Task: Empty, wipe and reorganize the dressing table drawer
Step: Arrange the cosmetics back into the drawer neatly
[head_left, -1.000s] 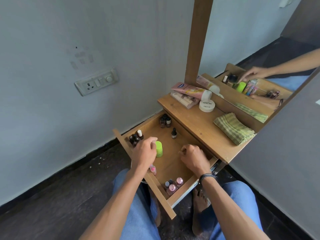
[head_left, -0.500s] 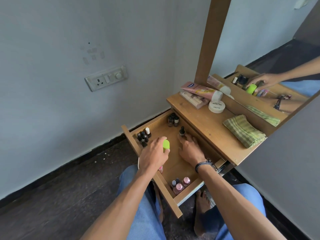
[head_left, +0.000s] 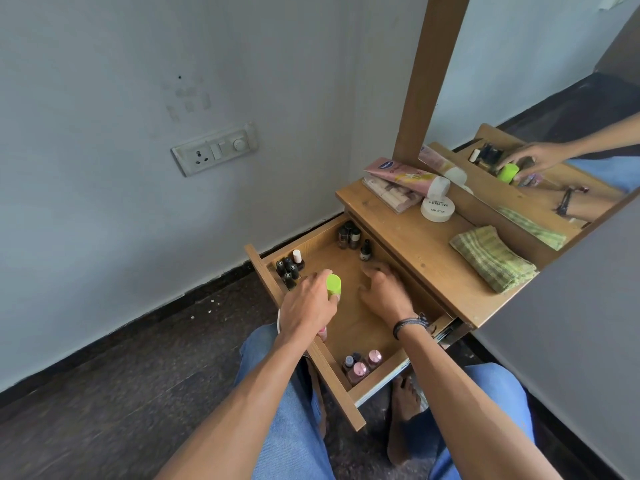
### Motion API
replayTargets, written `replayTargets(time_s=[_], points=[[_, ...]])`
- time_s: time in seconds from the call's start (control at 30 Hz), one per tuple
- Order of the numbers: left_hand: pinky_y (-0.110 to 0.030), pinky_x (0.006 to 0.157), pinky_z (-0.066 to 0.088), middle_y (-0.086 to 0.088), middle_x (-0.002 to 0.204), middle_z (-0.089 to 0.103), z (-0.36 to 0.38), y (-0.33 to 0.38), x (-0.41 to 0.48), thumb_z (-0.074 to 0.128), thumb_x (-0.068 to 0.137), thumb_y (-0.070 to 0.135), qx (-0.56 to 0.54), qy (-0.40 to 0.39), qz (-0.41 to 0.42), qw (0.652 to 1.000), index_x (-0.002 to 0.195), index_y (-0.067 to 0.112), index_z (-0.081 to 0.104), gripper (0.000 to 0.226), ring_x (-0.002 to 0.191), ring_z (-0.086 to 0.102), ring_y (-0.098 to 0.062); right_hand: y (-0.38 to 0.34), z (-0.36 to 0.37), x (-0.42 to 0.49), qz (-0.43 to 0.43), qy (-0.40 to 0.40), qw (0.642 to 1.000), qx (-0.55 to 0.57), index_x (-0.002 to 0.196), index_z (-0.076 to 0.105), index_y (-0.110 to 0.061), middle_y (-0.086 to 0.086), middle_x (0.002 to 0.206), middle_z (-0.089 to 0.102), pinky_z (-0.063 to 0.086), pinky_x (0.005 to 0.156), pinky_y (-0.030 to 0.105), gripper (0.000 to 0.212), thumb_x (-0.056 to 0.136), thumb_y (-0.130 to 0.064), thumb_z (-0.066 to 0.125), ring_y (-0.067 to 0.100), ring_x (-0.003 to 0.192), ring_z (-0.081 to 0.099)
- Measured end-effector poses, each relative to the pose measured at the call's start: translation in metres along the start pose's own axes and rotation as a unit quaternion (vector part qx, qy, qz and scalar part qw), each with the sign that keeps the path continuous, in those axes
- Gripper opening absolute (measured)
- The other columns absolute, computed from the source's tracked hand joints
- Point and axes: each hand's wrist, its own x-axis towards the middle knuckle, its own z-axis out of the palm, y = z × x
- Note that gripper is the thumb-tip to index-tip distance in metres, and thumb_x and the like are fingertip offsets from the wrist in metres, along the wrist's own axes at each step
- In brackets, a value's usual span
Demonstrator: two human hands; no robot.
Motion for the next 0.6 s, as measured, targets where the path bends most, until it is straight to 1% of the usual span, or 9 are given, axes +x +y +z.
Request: replayTargets(time_s=[0.03,0.1,0.13,0.17,0.27,0.4,0.47,0.53,0.6], points=[[-0.026,0.068,0.05,0.003,0.124,0.068,0.0,0.0,0.0,0.066,0.094,0.039,-0.001,-0.003,-0.004,1.0,0.139,0.025,0.05,0.05,0.099,0.069,-0.016,0.003,-0.003,-0.007,-0.001,0.002,1.0,0.022,0.147,0.053,-0.018,0.007,0.149,0.05,0.045,0.108,0.037,0.051,0.098,-0.026,0.062,0.028,0.128,0.057],[-0.026,0.065,0.053,0.003,0.118,0.071,0.0,-0.001,0.002,0.068,0.093,0.039,-0.002,-0.011,-0.016,1.0,0.136,0.027,0.052,0.048,0.091,0.071,-0.015,0.009,-0.007,-0.023,-0.003,0.006,0.999,0.045,0.141,0.06,-0.02,0.007,0.14,0.06,0.053,0.093,0.033,0.045,0.097,-0.028,0.065,0.023,0.109,0.067],[-0.027,0.061,0.051,0.003,0.113,0.072,0.0,-0.001,0.002,0.068,0.092,0.04,-0.002,-0.015,-0.021,1.0,0.134,0.028,0.054,0.046,0.086,0.071,-0.015,0.012,-0.008,-0.029,-0.008,0.01,0.999,0.052,0.137,0.063,-0.022,0.006,0.134,0.064,0.055,0.087,0.03,0.042,0.096,-0.028,0.068,0.02,0.1,0.07],[-0.026,0.058,0.047,0.004,0.108,0.074,-0.001,-0.001,0.002,0.068,0.092,0.041,-0.002,-0.019,-0.026,0.999,0.132,0.029,0.055,0.044,0.082,0.071,-0.014,0.014,-0.008,-0.035,-0.014,0.014,0.998,0.056,0.133,0.066,-0.023,0.004,0.129,0.067,0.057,0.085,0.028,0.04,0.094,-0.028,0.07,0.017,0.095,0.07],[-0.026,0.056,0.04,0.006,0.098,0.075,-0.003,0.001,0.002,0.069,0.091,0.046,-0.006,-0.035,-0.021,0.999,0.132,0.031,0.055,0.046,0.08,0.07,-0.013,0.011,-0.007,-0.044,-0.04,0.007,0.998,0.054,0.124,0.07,-0.027,-0.003,0.116,0.07,0.058,0.088,0.035,0.037,0.087,-0.029,0.075,0.013,0.097,0.068],[-0.029,0.067,0.047,0.004,0.114,0.074,-0.005,0.002,0.001,0.069,0.091,0.047,-0.008,-0.055,0.002,0.998,0.147,0.032,0.045,0.062,0.098,0.071,-0.017,-0.008,-0.001,-0.048,-0.063,-0.019,0.996,0.057,0.114,0.071,-0.025,-0.001,0.108,0.068,0.057,0.083,0.041,0.034,0.082,-0.03,0.079,0.02,0.094,0.066],[-0.033,0.074,0.051,0.004,0.118,0.073,-0.006,0.001,0.0,0.068,0.092,0.04,-0.012,-0.062,0.013,0.998,0.15,0.034,0.041,0.065,0.099,0.072,-0.019,-0.013,0.002,-0.046,-0.055,-0.021,0.997,0.054,0.113,0.07,-0.022,0.001,0.105,0.069,0.056,0.08,0.04,0.035,0.082,-0.034,0.08,0.023,0.093,0.066],[-0.035,0.074,0.054,0.004,0.116,0.074,-0.007,0.001,-0.001,0.062,0.092,0.026,-0.018,-0.067,0.017,0.997,0.152,0.034,0.038,0.066,0.093,0.073,-0.018,-0.015,0.003,-0.043,-0.043,-0.019,0.997,0.065,0.116,0.069,-0.022,0.001,0.104,0.069,0.056,0.079,0.039,0.04,0.081,-0.038,0.081,0.021,0.092,0.065],[-0.036,0.075,0.054,0.007,0.117,0.074,-0.008,0.0,-0.002,0.056,0.089,0.018,-0.026,-0.068,0.019,0.997,0.154,0.036,0.035,0.07,0.092,0.072,-0.019,-0.016,0.002,-0.04,-0.04,-0.027,0.996,0.077,0.118,0.068,-0.024,-0.001,0.106,0.071,0.056,0.081,0.039,0.044,0.08,-0.04,0.082,0.019,0.094,0.066]])
